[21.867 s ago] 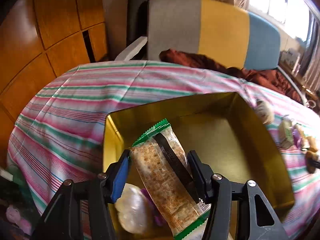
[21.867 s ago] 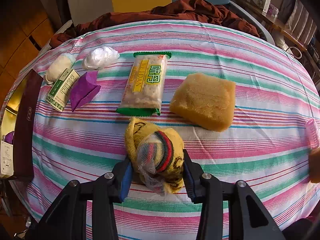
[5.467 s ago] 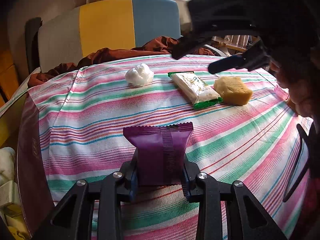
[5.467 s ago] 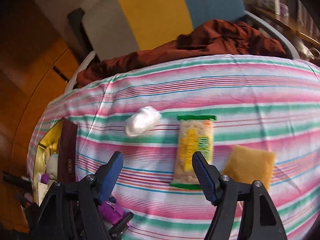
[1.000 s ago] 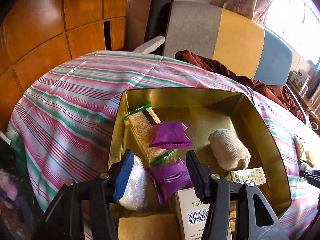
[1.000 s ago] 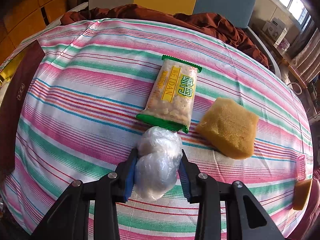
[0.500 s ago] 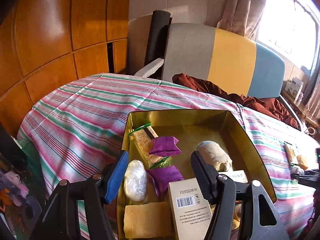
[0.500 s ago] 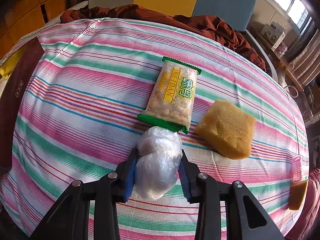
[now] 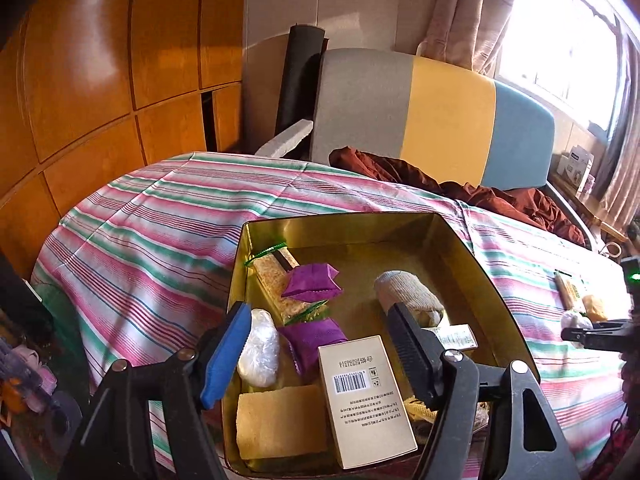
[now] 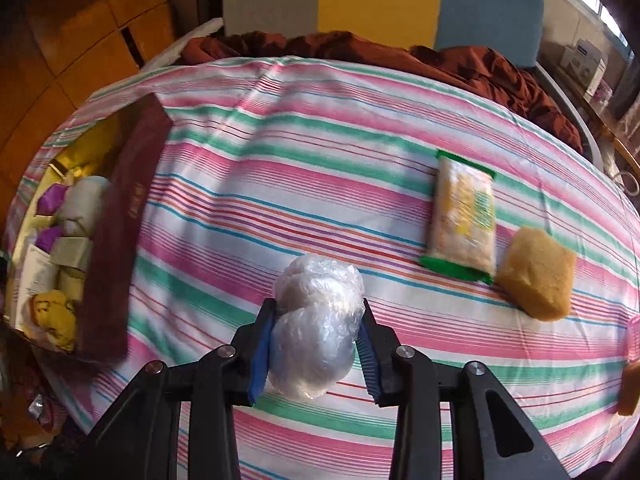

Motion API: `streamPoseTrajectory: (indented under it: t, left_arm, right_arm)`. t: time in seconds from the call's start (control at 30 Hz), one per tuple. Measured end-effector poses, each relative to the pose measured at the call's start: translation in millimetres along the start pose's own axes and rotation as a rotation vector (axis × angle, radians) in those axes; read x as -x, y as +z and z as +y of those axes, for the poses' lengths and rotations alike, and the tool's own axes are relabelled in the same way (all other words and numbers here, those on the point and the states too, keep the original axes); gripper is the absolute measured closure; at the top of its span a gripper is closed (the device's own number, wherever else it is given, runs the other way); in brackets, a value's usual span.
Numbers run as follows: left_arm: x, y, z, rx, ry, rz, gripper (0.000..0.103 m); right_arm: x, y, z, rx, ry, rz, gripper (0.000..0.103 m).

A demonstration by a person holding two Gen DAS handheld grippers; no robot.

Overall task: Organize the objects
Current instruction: 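Carry the white plastic bag into the gold tray with the right tool and release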

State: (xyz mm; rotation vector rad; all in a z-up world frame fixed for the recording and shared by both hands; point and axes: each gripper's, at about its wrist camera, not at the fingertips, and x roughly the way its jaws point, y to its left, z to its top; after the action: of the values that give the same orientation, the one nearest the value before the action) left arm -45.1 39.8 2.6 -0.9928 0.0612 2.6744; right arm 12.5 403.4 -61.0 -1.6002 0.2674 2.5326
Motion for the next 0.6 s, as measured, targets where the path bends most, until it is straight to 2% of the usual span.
streamPoseTrajectory:
  t: [0.17, 0.33, 0.43, 0.6]
  left_arm:
    - [1, -3, 3, 0.005, 0.0, 0.003, 0.031]
    - [3, -5, 10, 0.016, -0.004, 0.004, 0.027]
    - [4, -7, 17, 0.035, -0.004, 0.003, 0.027]
    - [8, -9, 34, 0.074, 0.011, -0.005, 0.027]
  right_arm:
    - [23, 20, 70, 0.098, 0.128, -0.084, 0.065]
    - [31, 30, 141, 0.207, 0.227, -0.117, 0.065]
    - [24, 34, 174, 0.256, 0.254, -0.112, 0.065]
    - [3, 40, 208, 0.276, 0.274, -0.084, 0.064]
